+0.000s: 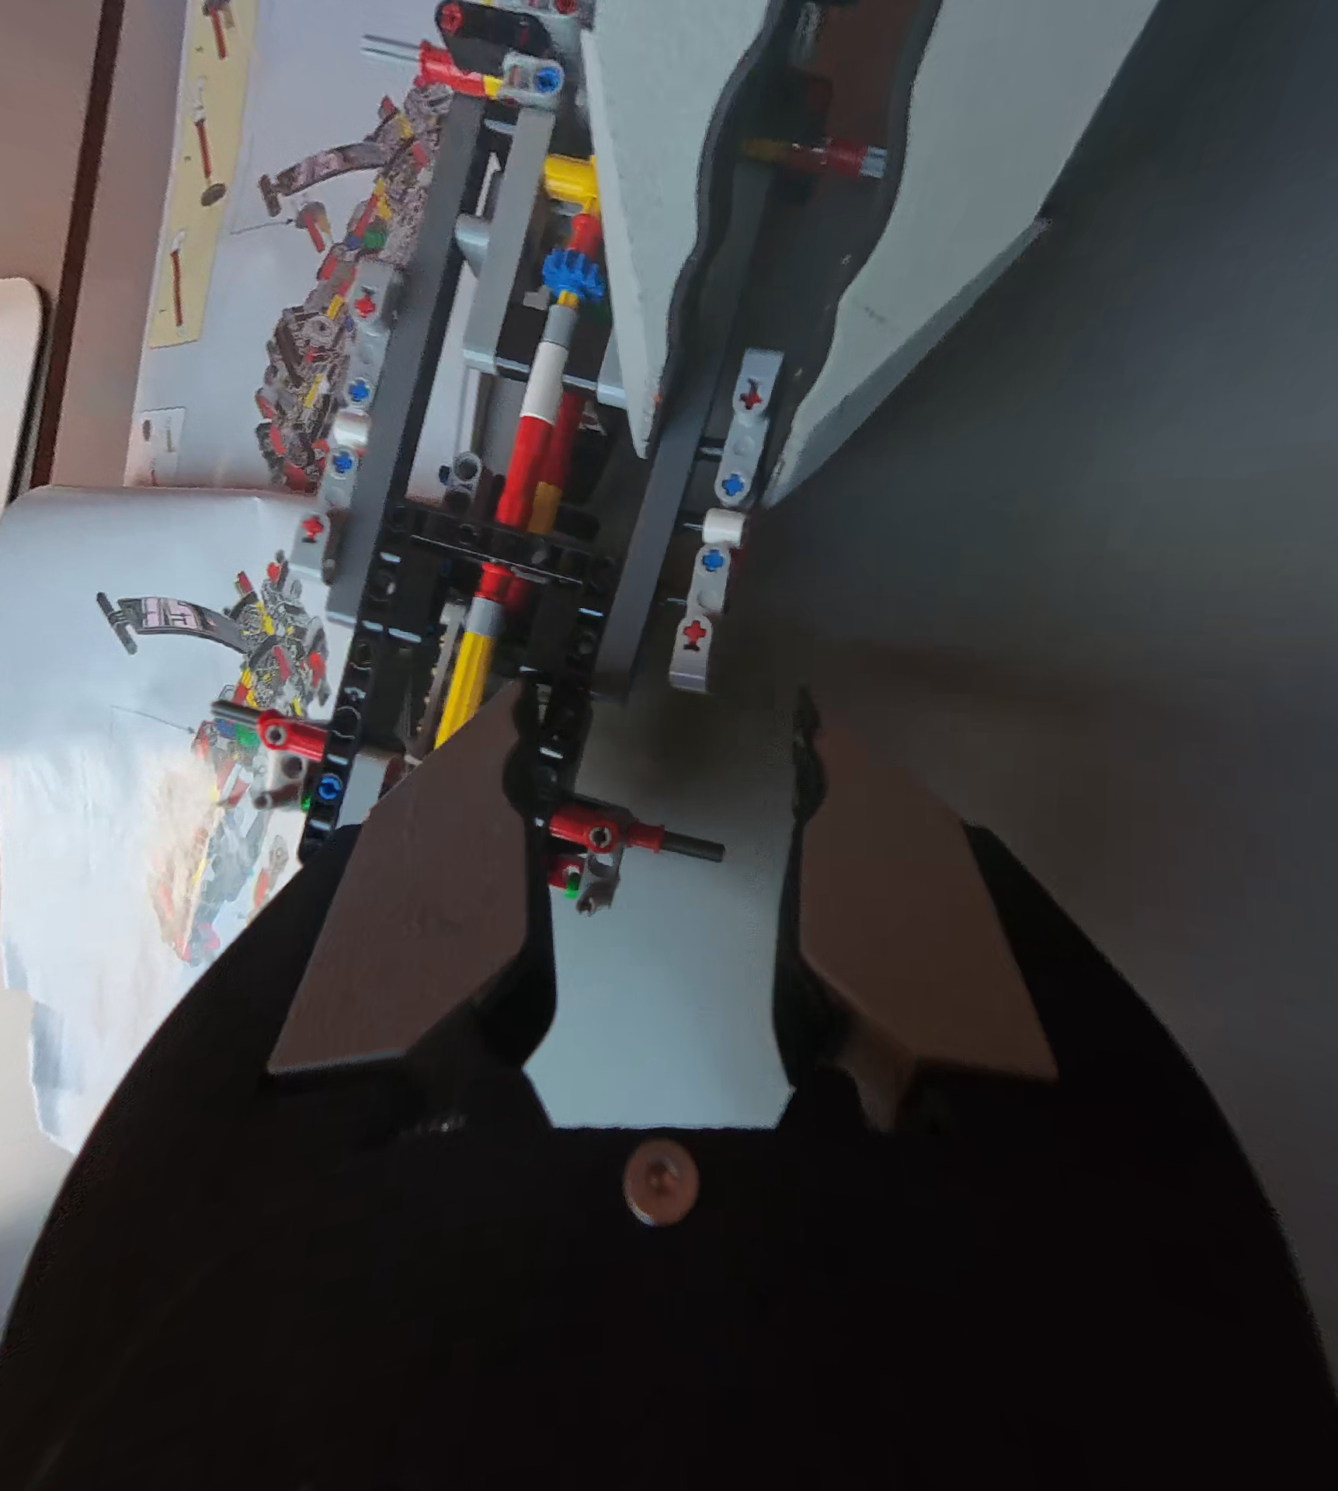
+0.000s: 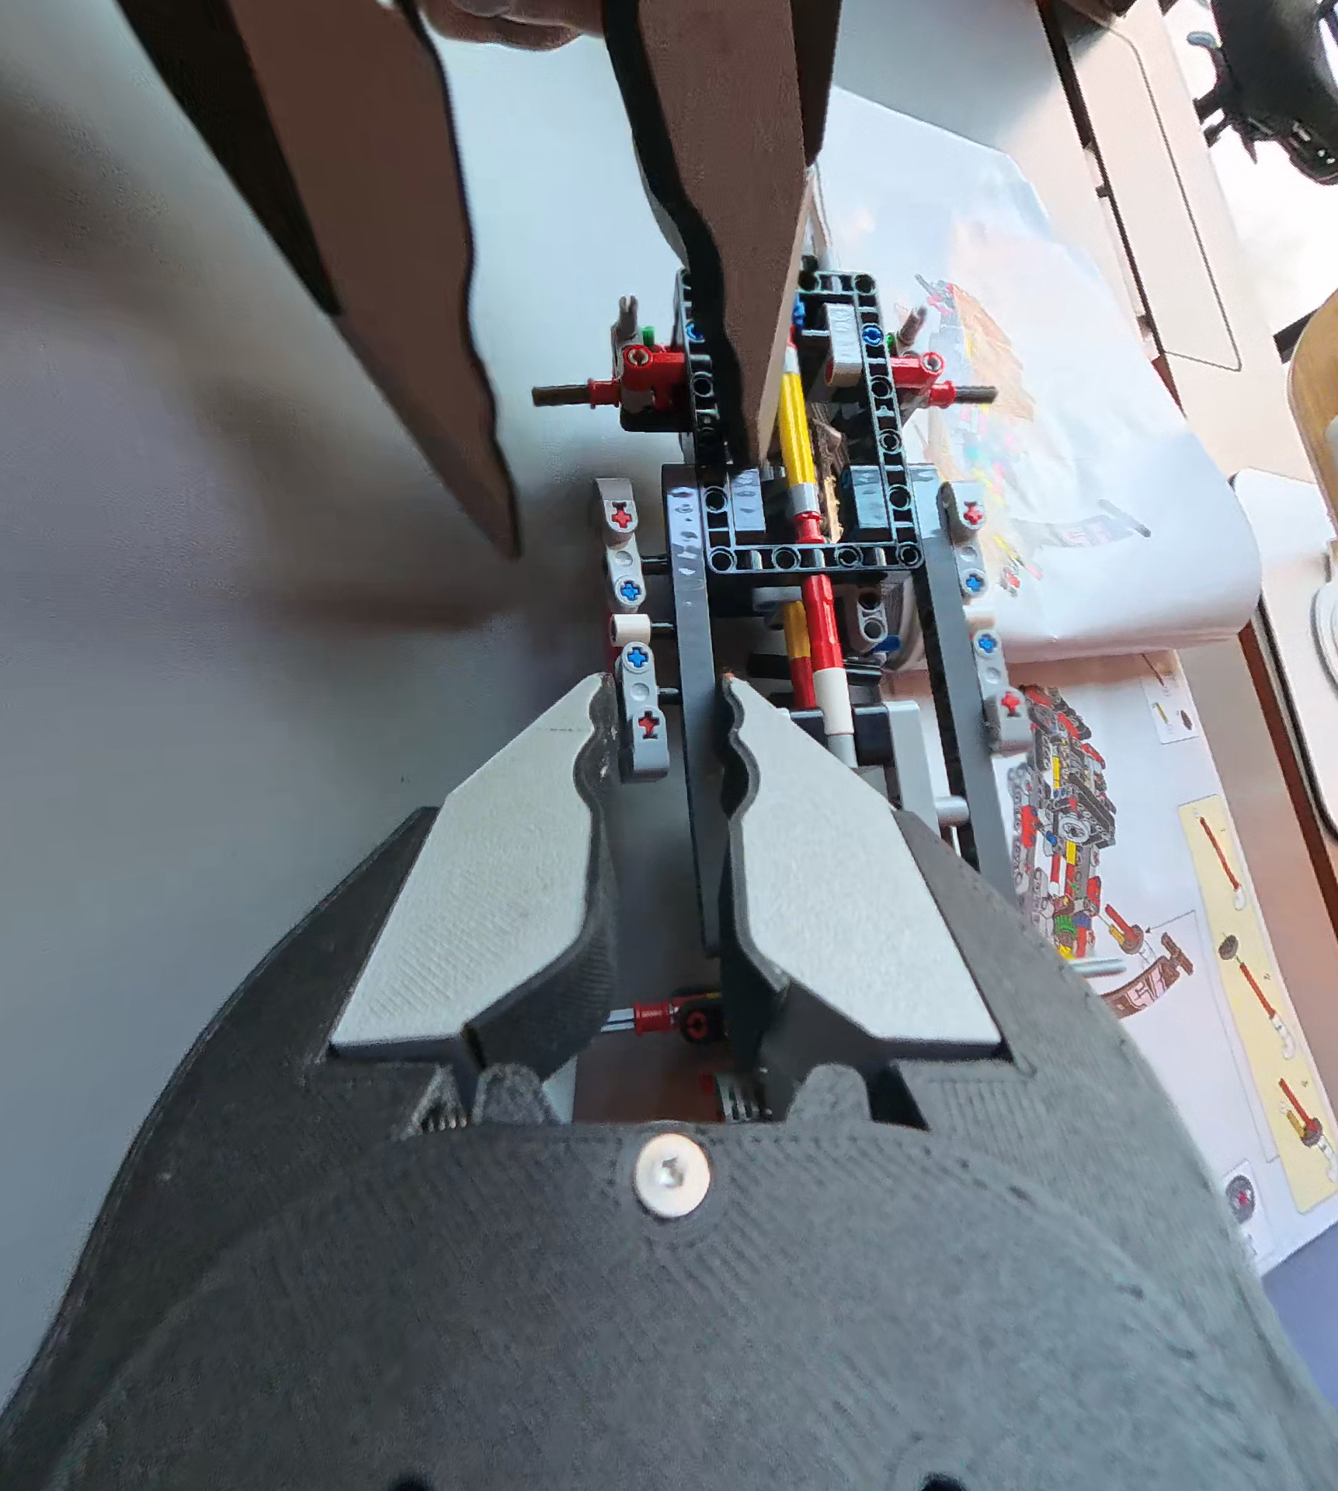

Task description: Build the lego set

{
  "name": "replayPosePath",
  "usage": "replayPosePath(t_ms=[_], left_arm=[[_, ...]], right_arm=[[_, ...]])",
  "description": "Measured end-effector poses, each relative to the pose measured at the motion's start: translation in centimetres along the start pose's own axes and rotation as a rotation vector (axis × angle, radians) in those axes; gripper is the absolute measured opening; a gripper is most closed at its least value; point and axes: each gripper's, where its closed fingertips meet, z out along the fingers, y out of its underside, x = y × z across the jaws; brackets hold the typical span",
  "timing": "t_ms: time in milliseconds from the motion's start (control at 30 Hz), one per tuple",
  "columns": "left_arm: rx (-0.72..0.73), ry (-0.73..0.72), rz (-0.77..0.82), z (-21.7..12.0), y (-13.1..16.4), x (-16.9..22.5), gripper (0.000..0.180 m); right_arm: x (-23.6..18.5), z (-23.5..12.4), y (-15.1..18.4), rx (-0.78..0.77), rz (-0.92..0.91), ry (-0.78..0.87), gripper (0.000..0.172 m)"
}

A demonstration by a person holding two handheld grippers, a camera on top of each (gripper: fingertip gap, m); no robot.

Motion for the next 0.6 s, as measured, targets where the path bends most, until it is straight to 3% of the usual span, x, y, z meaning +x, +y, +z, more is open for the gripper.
replayPosePath(t_ms=[33, 100, 233, 400, 600], left_arm=[[-0.005, 0.006, -0.005, 0.1, -0.1, 0.0, 0.063], [-0.032, -0.026, -0.006, 0.0, 0.0, -0.8, 0.042], [-0.023, 0.055, -0.069, 0.2, -0.4, -0.5, 0.051], [0.019, 0.111, -0.163, 0.3, -0.7, -0.8, 0.041], [-0.002, 0.042, -0.096, 0.6, -0.7, -1.0, 0.041]], right_arm=[[0.1, 0.0, 0.1, 0.0, 0.001, 0.003, 0.022], [0.0, 0.0, 0.1, 0.005, 0.01, -0.01, 0.022], [0.2, -0.1, 0.2, 0.004, -0.009, 0.017, 0.022], [0.3, -0.2, 0.4, 0.009, -0.023, 0.027, 0.022], [0.4, -0.2, 0.6, 0.009, -0.02, 0.034, 0.022]])
